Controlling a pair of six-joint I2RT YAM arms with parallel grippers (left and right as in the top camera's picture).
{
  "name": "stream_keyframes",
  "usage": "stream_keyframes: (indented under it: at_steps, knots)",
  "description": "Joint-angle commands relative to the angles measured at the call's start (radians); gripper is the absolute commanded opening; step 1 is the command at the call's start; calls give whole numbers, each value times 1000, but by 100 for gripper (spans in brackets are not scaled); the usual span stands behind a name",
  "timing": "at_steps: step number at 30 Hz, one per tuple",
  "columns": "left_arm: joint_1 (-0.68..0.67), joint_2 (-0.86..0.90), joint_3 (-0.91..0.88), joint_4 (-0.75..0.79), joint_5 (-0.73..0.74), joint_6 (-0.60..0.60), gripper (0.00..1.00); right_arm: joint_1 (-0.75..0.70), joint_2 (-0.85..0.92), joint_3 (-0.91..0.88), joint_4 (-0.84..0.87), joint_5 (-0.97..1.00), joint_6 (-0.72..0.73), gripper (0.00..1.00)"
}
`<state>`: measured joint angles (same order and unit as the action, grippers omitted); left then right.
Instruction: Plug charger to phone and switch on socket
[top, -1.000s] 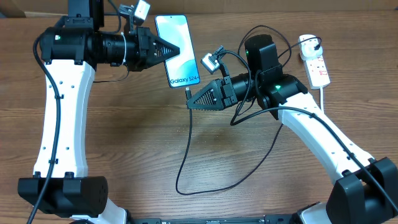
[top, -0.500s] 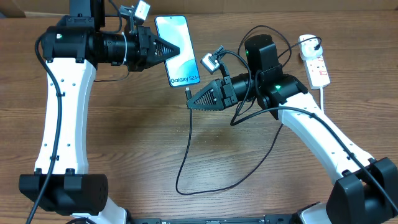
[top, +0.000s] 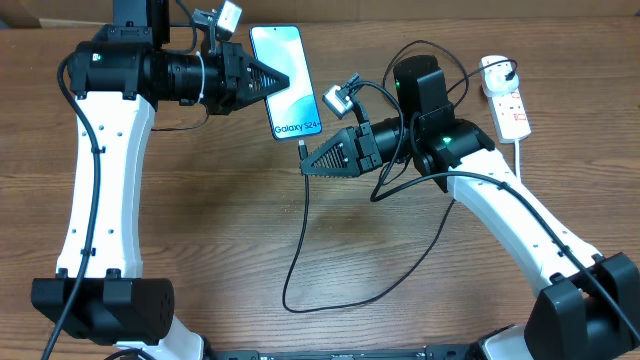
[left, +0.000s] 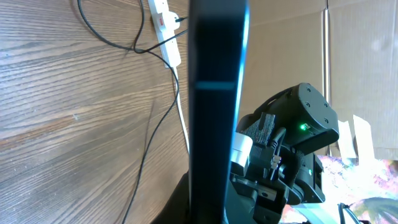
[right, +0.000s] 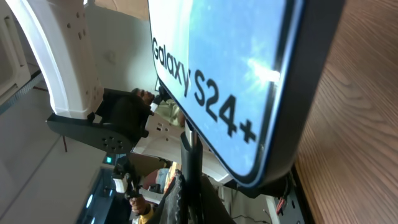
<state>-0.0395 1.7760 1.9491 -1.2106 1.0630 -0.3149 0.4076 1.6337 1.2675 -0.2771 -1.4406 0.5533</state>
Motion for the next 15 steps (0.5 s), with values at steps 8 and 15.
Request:
stream_keyframes:
  at_steps: [8,15]
  knots:
    - [-1,3,9,3,57,-7,4,3,-18,-3,8,-19,5,4]
    - [-1,2,9,0,57,-7,5,3,-18,-3,29,-19,27,4]
